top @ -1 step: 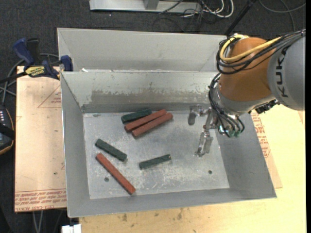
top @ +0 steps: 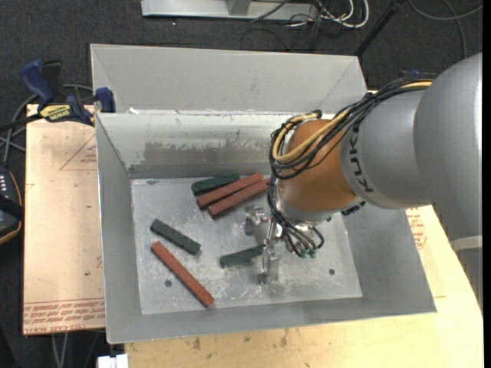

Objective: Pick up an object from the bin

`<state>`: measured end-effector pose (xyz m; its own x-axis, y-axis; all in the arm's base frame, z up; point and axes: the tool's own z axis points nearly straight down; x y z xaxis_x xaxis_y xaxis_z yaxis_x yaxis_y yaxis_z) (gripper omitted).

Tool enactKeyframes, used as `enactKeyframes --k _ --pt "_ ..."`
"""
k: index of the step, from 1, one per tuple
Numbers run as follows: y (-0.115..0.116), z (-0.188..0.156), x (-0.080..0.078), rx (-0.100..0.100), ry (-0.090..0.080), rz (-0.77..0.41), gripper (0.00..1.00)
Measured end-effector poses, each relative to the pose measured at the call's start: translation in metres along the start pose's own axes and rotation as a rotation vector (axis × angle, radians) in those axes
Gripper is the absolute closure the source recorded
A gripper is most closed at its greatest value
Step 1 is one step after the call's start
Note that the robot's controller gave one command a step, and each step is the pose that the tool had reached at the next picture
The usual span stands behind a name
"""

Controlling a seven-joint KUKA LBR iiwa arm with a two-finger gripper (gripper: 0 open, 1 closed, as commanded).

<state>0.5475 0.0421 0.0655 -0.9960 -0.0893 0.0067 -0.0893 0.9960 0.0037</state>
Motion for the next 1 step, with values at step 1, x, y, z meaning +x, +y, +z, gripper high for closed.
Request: enactKeyframes --k 1 --pt "0.0464 -0.0356 0.0086 0.0 -0.01 0.054 0.0"
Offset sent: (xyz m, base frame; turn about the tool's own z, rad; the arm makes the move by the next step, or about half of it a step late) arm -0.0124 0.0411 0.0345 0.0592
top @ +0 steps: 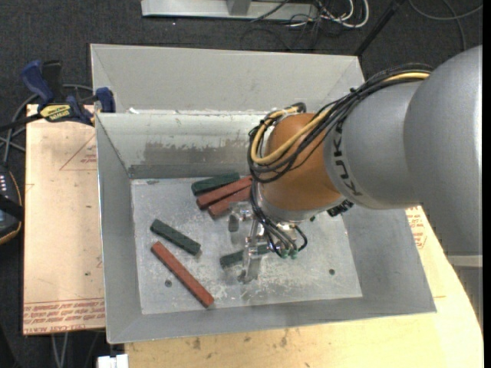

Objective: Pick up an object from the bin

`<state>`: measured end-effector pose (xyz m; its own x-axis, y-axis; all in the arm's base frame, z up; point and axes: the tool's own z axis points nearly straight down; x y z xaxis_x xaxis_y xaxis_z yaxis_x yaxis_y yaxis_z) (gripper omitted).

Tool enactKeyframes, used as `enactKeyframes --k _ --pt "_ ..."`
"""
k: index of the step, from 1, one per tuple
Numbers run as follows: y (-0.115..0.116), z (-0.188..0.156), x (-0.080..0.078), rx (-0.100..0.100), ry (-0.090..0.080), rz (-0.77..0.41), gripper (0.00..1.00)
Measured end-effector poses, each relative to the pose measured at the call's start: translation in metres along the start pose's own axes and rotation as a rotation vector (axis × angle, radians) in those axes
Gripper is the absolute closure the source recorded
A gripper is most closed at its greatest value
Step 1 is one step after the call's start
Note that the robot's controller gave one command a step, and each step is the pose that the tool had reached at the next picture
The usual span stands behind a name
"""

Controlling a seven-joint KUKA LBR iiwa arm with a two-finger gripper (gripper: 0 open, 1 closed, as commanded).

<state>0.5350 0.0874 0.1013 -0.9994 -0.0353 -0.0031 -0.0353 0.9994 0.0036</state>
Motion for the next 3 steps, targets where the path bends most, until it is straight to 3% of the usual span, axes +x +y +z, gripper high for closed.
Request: enactKeyframes --k 1,2,3 --pt "-0.009 0.002 0.0 0.003 0.002 -0.119 0.0" --pt "-0.012 0.033 0.011 0.003 0.006 -0.161 0.0" --pt "-0.011 0.033 0.011 0.002 0.003 -0.161 0.0"
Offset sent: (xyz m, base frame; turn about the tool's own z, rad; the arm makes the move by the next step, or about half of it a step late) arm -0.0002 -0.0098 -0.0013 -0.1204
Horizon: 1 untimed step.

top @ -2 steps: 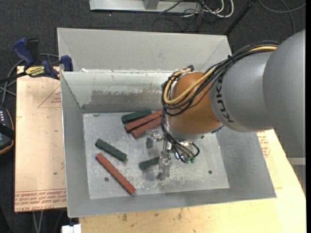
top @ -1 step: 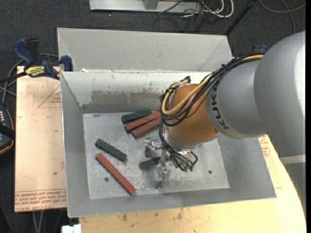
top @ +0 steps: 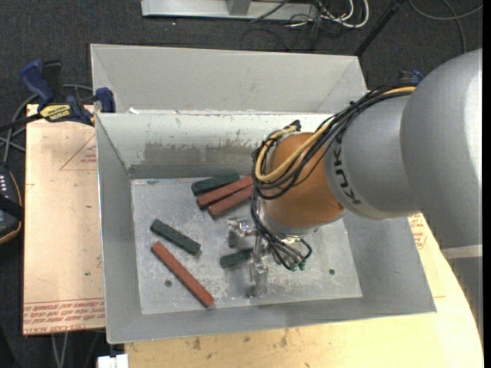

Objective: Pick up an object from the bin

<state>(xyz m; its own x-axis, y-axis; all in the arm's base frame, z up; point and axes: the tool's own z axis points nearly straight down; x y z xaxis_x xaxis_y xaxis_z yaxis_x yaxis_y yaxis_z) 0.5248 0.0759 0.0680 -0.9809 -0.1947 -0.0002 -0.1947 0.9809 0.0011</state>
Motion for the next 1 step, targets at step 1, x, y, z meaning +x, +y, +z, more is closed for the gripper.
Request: enactKeyframes --k 1 --pt "0.0 -0.0017 -0.0009 0.0 -0.002 0.0 1.0"
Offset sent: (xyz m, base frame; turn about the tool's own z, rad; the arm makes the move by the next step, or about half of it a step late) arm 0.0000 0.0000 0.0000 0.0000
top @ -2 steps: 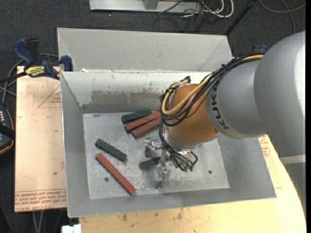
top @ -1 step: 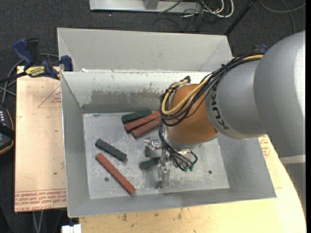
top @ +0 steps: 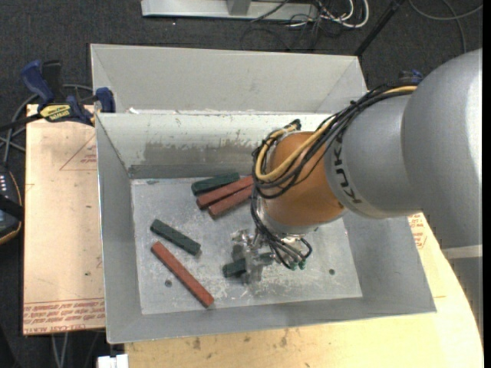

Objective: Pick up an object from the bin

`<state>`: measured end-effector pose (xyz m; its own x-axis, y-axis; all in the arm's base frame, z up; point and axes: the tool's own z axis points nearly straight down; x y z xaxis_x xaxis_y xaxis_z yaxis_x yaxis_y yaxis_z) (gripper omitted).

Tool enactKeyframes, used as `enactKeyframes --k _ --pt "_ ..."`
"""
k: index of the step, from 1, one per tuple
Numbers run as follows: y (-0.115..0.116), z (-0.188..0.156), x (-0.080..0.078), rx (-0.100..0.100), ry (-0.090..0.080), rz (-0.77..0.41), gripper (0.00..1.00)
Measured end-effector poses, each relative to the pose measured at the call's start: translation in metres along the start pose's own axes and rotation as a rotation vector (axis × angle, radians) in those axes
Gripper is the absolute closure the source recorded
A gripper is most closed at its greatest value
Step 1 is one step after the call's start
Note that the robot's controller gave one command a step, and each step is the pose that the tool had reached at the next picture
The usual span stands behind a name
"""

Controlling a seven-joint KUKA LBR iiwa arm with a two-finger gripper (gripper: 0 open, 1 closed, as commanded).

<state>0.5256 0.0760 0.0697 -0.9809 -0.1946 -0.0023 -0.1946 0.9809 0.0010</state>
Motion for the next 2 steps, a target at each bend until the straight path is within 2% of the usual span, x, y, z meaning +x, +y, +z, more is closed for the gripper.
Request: enactKeyframes --k 1,2 --pt "0.0 -0.043 -0.002 0.001 -0.003 0.0 1.0" --pt "0.001 -0.117 -0.004 0.001 -0.008 0.0 1.0"
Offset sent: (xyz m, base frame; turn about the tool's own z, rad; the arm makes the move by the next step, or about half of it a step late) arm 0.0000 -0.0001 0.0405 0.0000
